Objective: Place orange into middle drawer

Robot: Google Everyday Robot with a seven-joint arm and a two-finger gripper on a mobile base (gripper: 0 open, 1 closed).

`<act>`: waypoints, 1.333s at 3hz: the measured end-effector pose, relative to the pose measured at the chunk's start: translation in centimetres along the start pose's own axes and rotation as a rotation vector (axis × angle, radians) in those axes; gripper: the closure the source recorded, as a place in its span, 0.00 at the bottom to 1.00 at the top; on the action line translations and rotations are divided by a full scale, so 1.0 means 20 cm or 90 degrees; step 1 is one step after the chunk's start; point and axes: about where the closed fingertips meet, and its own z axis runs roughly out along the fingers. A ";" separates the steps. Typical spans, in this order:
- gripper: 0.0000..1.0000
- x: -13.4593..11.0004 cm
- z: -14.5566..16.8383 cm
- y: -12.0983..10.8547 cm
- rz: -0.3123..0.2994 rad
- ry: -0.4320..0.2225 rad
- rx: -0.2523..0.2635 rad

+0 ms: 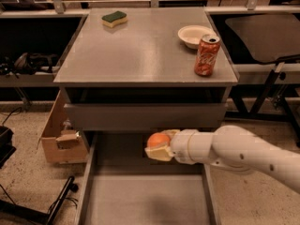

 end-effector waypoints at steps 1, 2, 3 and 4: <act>1.00 0.15 0.30 0.00 -0.023 -0.013 -0.044; 1.00 0.33 0.55 0.01 -0.033 -0.014 -0.067; 1.00 0.49 0.74 0.03 -0.019 -0.031 -0.073; 1.00 0.64 0.87 0.04 -0.001 -0.037 -0.068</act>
Offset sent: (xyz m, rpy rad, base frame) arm 0.0410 0.0694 -0.1876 0.0439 -0.0053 0.1476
